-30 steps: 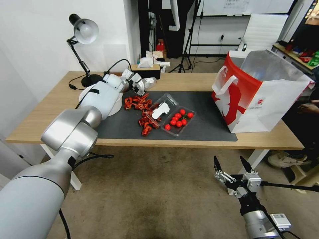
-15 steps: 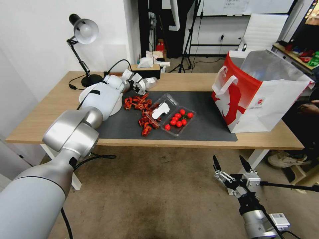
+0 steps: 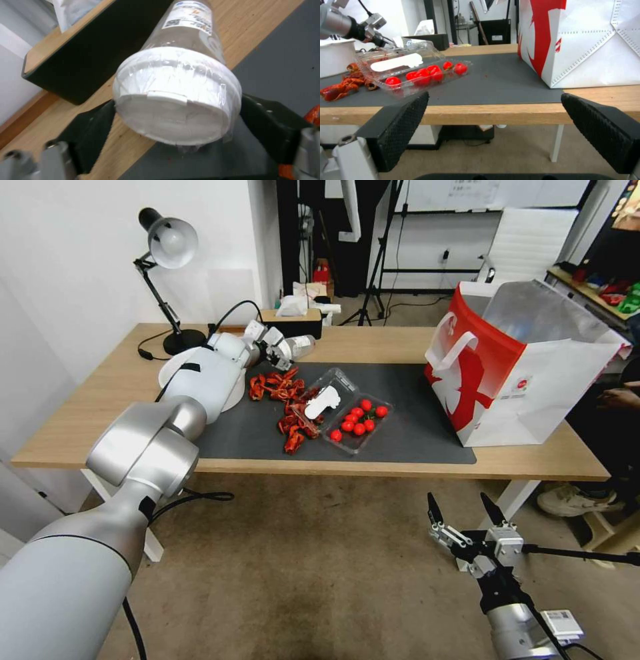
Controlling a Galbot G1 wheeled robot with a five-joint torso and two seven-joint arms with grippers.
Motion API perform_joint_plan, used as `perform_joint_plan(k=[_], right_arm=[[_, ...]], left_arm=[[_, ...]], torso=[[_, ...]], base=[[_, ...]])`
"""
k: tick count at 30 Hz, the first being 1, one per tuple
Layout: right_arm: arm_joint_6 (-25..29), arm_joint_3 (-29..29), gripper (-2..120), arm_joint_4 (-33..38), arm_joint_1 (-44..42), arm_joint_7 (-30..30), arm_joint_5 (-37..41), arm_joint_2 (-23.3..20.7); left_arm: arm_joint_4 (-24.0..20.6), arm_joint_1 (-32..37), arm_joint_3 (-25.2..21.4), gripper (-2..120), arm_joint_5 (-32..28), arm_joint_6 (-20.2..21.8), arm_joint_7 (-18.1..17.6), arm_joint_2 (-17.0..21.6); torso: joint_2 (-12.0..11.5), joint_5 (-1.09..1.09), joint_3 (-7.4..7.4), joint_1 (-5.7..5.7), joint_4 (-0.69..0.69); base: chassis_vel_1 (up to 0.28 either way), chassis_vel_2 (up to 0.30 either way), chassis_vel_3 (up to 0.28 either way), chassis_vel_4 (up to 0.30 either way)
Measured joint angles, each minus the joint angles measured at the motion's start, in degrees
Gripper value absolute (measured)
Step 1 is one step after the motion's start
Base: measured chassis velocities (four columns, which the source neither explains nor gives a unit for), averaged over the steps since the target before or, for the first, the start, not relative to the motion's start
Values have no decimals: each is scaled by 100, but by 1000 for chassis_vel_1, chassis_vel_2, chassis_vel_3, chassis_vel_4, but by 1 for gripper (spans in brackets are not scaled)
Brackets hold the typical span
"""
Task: Pick up the trash from the table and place it into the takeout bag.
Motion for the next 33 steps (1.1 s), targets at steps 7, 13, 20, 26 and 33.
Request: perform_joint_plan(k=[7, 13, 20, 26, 33], right_arm=[[0, 0, 100, 8, -26, 4, -38, 23], [0, -24, 100, 10, -13, 5, -63, 57], [0, -41, 100, 9, 26, 12, -68, 62], [0, -50, 100, 45, 35, 21, -69, 81], [0, -75, 100, 49, 67, 34, -85, 119]], left_arm=[[-37, 42, -9, 75, -6, -26, -3, 3], [-263, 116, -5, 75, -158, -26, 0, 108], [-1356, 232, 235, 75, -886, 23, 20, 474], [-3190, 202, 754, 75, -1967, 246, -59, 872], [-4042, -266, 1133, 75, -2627, 600, -278, 425]], torso=[[0, 1, 0, 0, 0], [0, -2, 1, 0, -1], [-1, 0, 1, 0, 0], [-1, -1, 1, 0, 2], [-1, 4, 0, 0, -5]], base=[[0, 0, 0, 0], [0, 0, 0, 0], [0, 0, 0, 0], [0, 0, 0, 0], [0, 0, 0, 0]])
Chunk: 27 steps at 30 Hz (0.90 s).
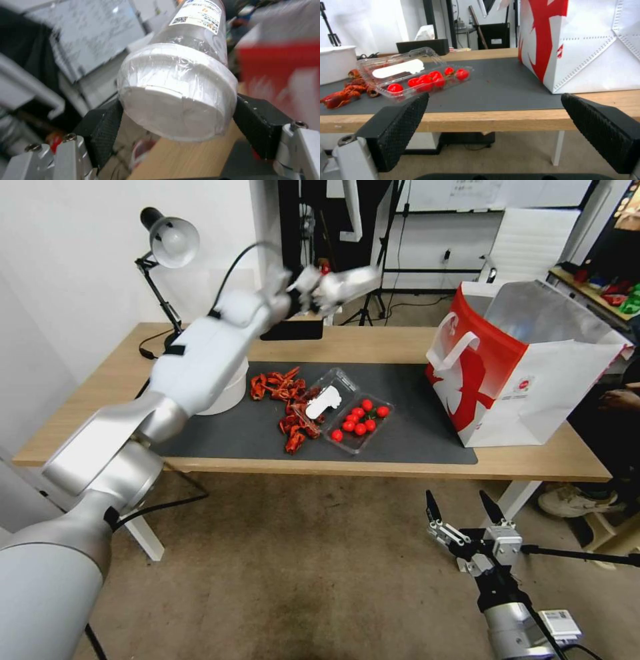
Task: Pick up the trash from the table and place it into the takeout bag.
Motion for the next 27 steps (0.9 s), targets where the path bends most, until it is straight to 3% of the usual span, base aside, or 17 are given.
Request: perform_joint_plan(k=[7, 11, 18, 27], right_arm=[[0, 56, 100, 0, -48, 1, -12, 76], [0, 60, 100, 1, -57, 0, -51, 131], [0, 128, 100, 9, -87, -5, -59, 179], [0, 127, 100, 20, -106, -20, -68, 217]], left_arm=[[7, -721, 522, 75, -101, 100, -23, -775], [-142, -789, 737, 75, -75, 213, -79, -981], [-392, -630, 1110, 75, 121, 280, -207, -992], [-567, -403, 1251, 75, 510, 126, -250, -886]], torso=[[0, -2, 0, 0, 4], [0, -2, 0, 0, 4], [1, -4, 0, 1, 6], [1, -4, 0, 0, 6]], base=[[0, 0, 0, 0], [0, 0, 0, 0], [0, 0, 0, 0], [0, 0, 0, 0]])
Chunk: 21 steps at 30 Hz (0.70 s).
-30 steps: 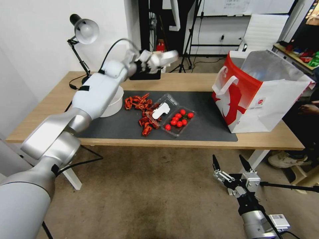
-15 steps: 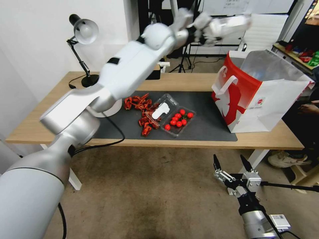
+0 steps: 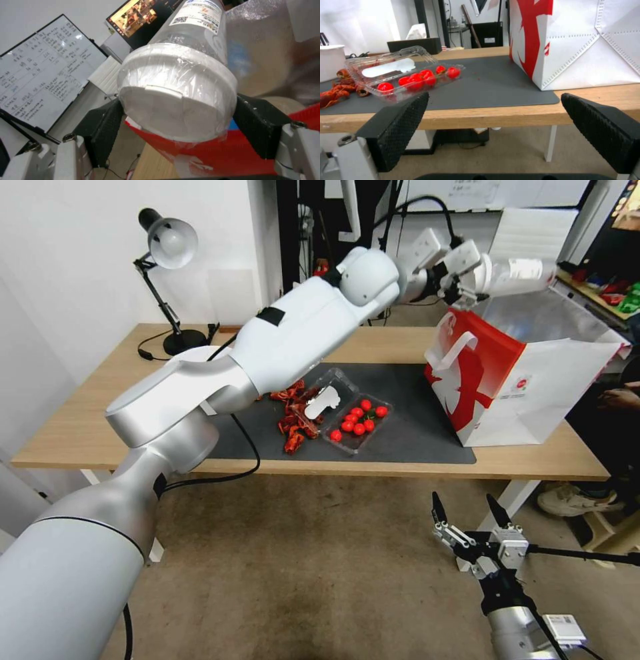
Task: Pick up the trash from the table and place it into the takeout bag.
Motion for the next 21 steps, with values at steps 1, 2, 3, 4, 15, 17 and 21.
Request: perform_joint_plan(k=[1, 2, 3, 4, 15, 17, 21], right_arm=[[0, 4, 100, 1, -6, -1, -1, -5], [0, 9, 100, 3, -14, -3, -1, -7], [0, 9, 100, 3, -14, -3, -1, -7], [0, 9, 100, 9, -17, -5, -1, -6], [86, 2, 100, 18, -15, -5, -4, -10], [249, 3, 100, 20, -13, -5, -4, -9], [267, 6, 100, 19, -24, -5, -4, 5]], left_arm=[[-21, 11, 9, 75, 7, -9, 0, 13], [-85, 29, 16, 75, 11, -15, 0, 47], [-85, 29, 16, 75, 11, -15, 0, 47], [-137, 40, 17, 75, 11, -15, 0, 71], [-242, 48, 52, 75, 7, -15, -17, 126], [-243, 44, 52, 75, -2, -19, -44, 110], [-275, -25, 29, 75, -32, -39, -66, 64]], torso=[[0, 0, 0, 0, 0], [0, 0, 0, 0, -1], [0, 0, 0, 0, -1], [0, 0, 0, 0, -1], [0, 0, 0, 0, -1], [0, 0, 0, 0, -1], [0, 1, 0, 0, -2]], base=[[0, 0, 0, 0], [0, 0, 0, 0], [0, 0, 0, 0], [0, 0, 0, 0], [0, 0, 0, 0], [0, 0, 0, 0], [0, 0, 0, 0]])
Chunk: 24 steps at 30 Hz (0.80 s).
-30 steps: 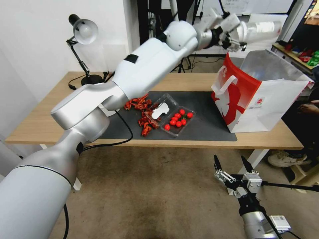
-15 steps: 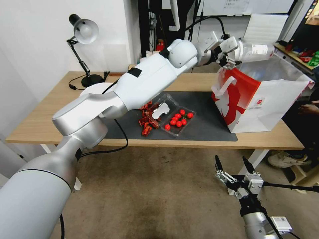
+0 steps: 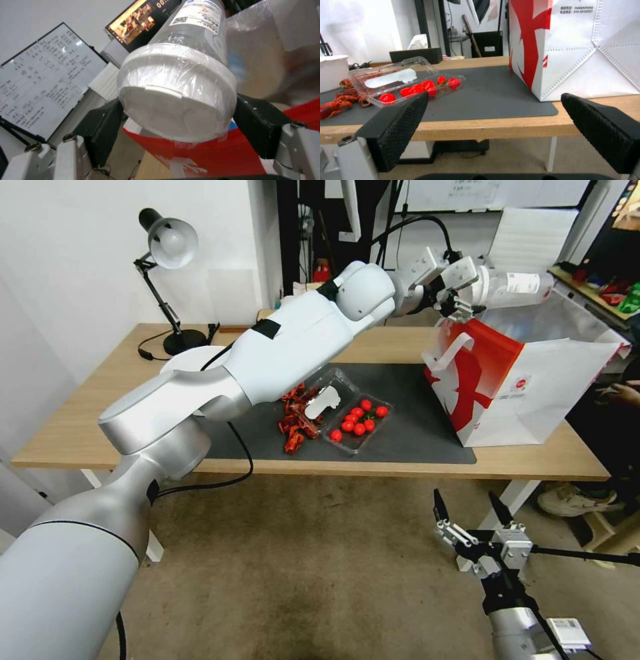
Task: Pick up the trash from the table and place it into the takeout bag.
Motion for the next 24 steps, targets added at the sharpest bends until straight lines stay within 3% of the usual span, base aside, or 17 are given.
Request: perform_joint_plan(k=[12, 14, 19, 24], right_arm=[[1, 34, 100, 4, -28, 0, 1, 13], [1, 60, 100, 5, -35, 0, 4, 17], [1, 67, 100, 5, -29, 1, 6, 28], [1, 44, 100, -6, -7, 3, 0, 48]], left_arm=[[-95, -95, 139, 75, 12, -25, 33, -184], [-58, -96, 182, 87, 14, -38, 26, -197], [-48, -97, 202, 99, 14, -76, 11, -181], [-80, -105, 200, 100, 12, -90, 0, -112]], torso=[[0, 0, 0, 0, 0], [0, 0, 0, 0, 0], [0, 0, 0, 0, 0], [0, 0, 0, 0, 1]], base=[[0, 0, 0, 0], [0, 0, 0, 0], [0, 0, 0, 0], [0, 0, 0, 0]])
